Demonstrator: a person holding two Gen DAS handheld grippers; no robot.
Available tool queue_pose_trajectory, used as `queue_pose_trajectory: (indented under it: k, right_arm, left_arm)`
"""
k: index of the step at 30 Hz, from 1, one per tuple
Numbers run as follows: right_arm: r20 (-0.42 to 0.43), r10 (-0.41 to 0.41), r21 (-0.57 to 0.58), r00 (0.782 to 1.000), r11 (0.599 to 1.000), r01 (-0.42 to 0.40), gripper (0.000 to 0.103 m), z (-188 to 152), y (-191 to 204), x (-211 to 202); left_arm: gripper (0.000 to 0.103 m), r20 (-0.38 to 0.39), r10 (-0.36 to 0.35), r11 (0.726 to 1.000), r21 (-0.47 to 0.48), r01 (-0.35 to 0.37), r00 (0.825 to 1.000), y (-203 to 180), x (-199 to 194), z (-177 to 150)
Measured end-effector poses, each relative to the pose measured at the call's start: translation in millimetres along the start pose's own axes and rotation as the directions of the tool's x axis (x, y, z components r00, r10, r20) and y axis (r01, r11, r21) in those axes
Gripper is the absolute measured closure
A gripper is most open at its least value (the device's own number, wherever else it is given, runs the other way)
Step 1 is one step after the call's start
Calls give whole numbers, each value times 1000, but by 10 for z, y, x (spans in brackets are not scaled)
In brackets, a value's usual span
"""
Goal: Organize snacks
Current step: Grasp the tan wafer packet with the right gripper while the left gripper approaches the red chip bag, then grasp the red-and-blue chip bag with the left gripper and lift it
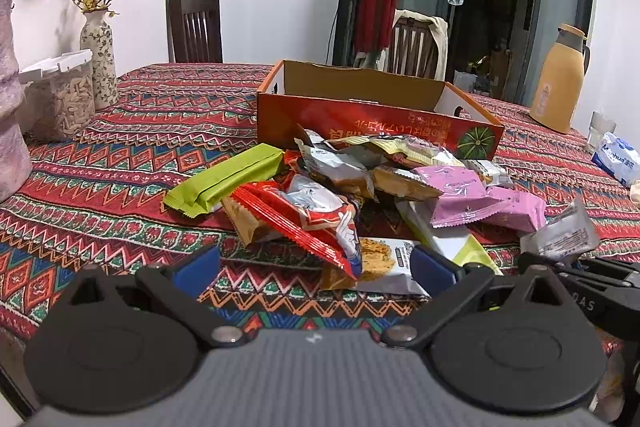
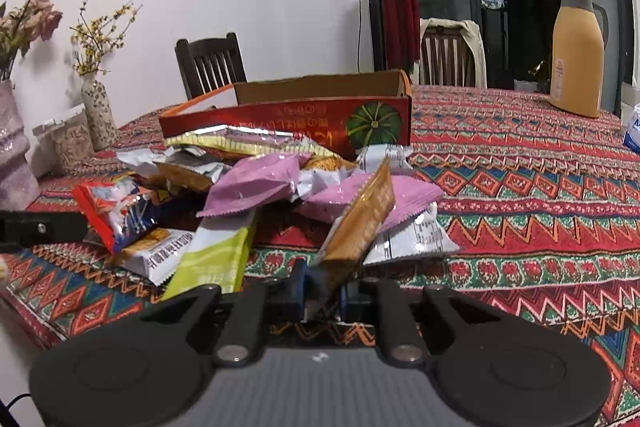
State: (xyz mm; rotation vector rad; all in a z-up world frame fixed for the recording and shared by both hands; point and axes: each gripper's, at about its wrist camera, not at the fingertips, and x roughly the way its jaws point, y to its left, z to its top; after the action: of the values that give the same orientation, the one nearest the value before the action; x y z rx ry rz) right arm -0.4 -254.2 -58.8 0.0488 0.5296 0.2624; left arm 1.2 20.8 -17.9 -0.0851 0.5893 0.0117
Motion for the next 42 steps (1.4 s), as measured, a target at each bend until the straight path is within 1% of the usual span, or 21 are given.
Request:
queue_pose_trajectory:
  k: [5,13,18,23,26,31,35,39,42]
  right_arm:
    - [42,-5,0,999,1000,5,90,33,-12,-99]
    - [98,-23,-4,995,1000,23,90,111,-58,-223]
    - [102,-32,0,994,999,32,90,132,-79,-226]
    - [96,-39,-1,995,999,39,90,138,-70,-186]
    - [94,-42,4,995,999,42,90,147,-77,-157]
    - [90,-46,10,995,999,45,90,166,-79,-94]
    - [86,-48,11,995,999,47,90,179,-88,-52]
    - [80,-48,14,996,999,47,90,188,-95,-5]
    - [73,-48,18,996,999,47,90,185,-113,30]
  left_arm:
    - [0,7,6,1000,-2,-6,1000,16,-18,1]
    - [0,25,39,999,-17,-39,999,113,-25,93]
    - [0,18,51,999,-12,-51,999,159,42,187]
    - [0,10,42,998,39,-43,999,164,165,321]
    - [0,-11,45,997,59,-45,999,182,271,385]
    - [0,-44,11,995,104,-6,999,144,431,480]
    - [0,-55,11,982,189,0,998,-6,584,552]
    - [0,-101,18,961,276,11,995,-183,819,546]
    - [0,-143,40,952,306,5,989,-229,1008,526]
